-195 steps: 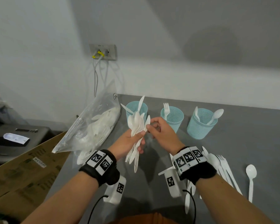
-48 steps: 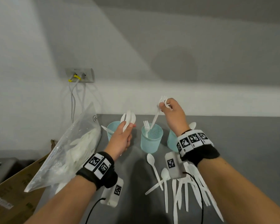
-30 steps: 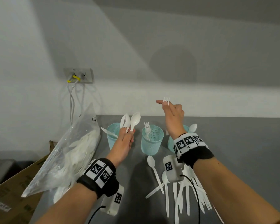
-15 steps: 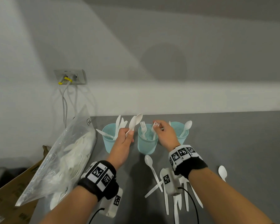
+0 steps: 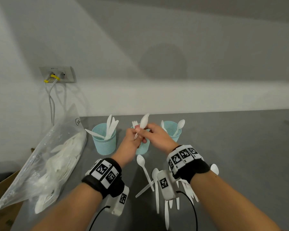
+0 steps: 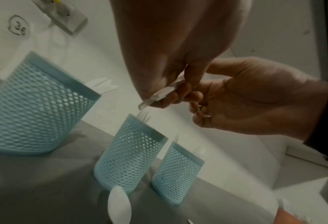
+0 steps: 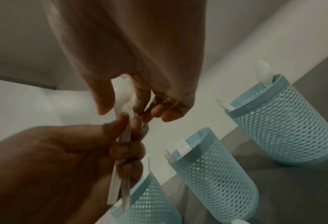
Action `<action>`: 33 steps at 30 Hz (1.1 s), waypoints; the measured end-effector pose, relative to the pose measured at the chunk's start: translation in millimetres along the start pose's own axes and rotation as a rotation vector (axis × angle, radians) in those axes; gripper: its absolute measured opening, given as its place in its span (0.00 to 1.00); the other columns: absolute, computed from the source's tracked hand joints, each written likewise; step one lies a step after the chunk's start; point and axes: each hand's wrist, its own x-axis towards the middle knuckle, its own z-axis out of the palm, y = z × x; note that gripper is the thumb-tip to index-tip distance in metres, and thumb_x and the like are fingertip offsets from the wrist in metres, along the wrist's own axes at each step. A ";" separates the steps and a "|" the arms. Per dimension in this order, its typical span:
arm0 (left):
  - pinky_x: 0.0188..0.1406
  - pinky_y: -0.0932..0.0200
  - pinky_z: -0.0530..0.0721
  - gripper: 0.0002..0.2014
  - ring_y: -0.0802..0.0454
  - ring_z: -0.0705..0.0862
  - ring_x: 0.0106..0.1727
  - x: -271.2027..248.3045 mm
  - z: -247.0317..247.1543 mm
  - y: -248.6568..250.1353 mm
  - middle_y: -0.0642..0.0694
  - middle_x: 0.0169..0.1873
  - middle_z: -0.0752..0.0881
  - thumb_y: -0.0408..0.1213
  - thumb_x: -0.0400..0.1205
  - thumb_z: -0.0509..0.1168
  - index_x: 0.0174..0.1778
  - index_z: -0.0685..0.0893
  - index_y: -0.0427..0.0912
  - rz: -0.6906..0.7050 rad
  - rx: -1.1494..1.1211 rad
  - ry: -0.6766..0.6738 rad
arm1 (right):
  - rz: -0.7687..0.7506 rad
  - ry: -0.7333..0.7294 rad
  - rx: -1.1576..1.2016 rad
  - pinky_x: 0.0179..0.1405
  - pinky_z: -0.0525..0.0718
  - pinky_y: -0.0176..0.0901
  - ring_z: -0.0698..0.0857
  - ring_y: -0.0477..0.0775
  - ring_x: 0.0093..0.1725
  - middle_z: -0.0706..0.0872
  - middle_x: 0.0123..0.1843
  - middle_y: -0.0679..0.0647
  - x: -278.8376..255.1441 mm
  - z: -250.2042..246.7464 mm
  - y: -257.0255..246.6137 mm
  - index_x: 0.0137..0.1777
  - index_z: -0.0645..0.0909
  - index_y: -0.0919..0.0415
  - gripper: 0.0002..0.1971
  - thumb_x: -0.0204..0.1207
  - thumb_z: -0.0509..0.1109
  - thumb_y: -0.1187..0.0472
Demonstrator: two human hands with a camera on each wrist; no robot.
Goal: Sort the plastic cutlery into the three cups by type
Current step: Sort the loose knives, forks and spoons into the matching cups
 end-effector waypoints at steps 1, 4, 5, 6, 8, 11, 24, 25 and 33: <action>0.32 0.67 0.72 0.05 0.60 0.74 0.30 0.8 4.1 0.6 0.48 0.36 0.80 0.32 0.88 0.52 0.50 0.68 0.47 0.000 0.011 -0.025 | 0.005 0.010 0.013 0.27 0.71 0.23 0.75 0.38 0.23 0.78 0.25 0.47 -1.3 -2.9 2.5 0.43 0.82 0.65 0.14 0.82 0.65 0.54; 0.33 0.66 0.75 0.03 0.56 0.75 0.30 -1.5 15.3 1.9 0.48 0.36 0.79 0.34 0.88 0.52 0.52 0.70 0.43 -0.036 0.050 -0.075 | 0.035 0.097 0.034 0.31 0.74 0.29 0.77 0.41 0.27 0.79 0.27 0.48 -2.4 -13.4 9.2 0.37 0.78 0.56 0.13 0.82 0.65 0.52; 0.32 0.69 0.76 0.04 0.58 0.76 0.30 -3.6 18.0 2.7 0.47 0.36 0.80 0.35 0.88 0.52 0.53 0.70 0.40 -0.051 0.054 -0.078 | 0.041 0.140 0.010 0.33 0.73 0.31 0.76 0.43 0.29 0.77 0.28 0.47 -1.8 -18.1 12.5 0.35 0.76 0.55 0.14 0.82 0.65 0.52; 0.31 0.71 0.77 0.05 0.60 0.78 0.30 -5.4 19.8 1.5 0.47 0.36 0.80 0.36 0.88 0.53 0.53 0.71 0.39 -0.064 0.068 -0.076 | 0.048 0.181 -0.001 0.33 0.72 0.34 0.73 0.44 0.29 0.74 0.28 0.47 -1.5 -22.8 14.9 0.34 0.73 0.55 0.15 0.82 0.64 0.52; 0.33 0.70 0.79 0.07 0.61 0.79 0.30 -8.2 21.9 -4.8 0.48 0.36 0.81 0.39 0.87 0.55 0.49 0.75 0.40 -0.078 0.109 -0.058 | 0.059 0.224 0.029 0.31 0.73 0.34 0.72 0.45 0.27 0.73 0.28 0.50 -2.0 -32.6 18.8 0.35 0.72 0.57 0.15 0.82 0.64 0.53; 0.35 0.68 0.78 0.08 0.58 0.79 0.30 -13.3 22.3 -16.6 0.50 0.33 0.83 0.40 0.86 0.58 0.46 0.79 0.41 -0.095 0.142 -0.020 | 0.065 0.221 0.080 0.27 0.77 0.29 0.75 0.45 0.25 0.76 0.29 0.52 -1.8 -50.4 20.7 0.39 0.75 0.57 0.10 0.82 0.65 0.56; 0.41 0.60 0.75 0.15 0.50 0.81 0.35 -21.4 20.9 -62.6 0.50 0.28 0.80 0.50 0.80 0.64 0.34 0.83 0.43 -0.414 0.803 -0.170 | 0.192 0.461 -0.315 0.49 0.80 0.51 0.84 0.63 0.50 0.86 0.51 0.66 44.7 -86.7 67.4 0.52 0.82 0.71 0.09 0.80 0.65 0.64; 0.39 0.59 0.75 0.18 0.48 0.80 0.33 -22.8 23.7 -65.2 0.49 0.25 0.77 0.52 0.79 0.64 0.31 0.81 0.41 -0.445 0.834 -0.190 | 0.251 0.407 -0.384 0.48 0.79 0.50 0.85 0.64 0.51 0.86 0.50 0.66 44.1 -86.1 71.7 0.52 0.82 0.71 0.10 0.81 0.64 0.64; 0.43 0.55 0.87 0.22 0.43 0.88 0.37 -26.4 38.7 -79.6 0.43 0.32 0.85 0.56 0.75 0.65 0.47 0.83 0.36 -0.513 0.926 -0.137 | 0.332 0.334 -0.352 0.55 0.82 0.48 0.83 0.59 0.51 0.86 0.58 0.62 37.1 -86.4 82.2 0.62 0.80 0.66 0.16 0.73 0.70 0.67</action>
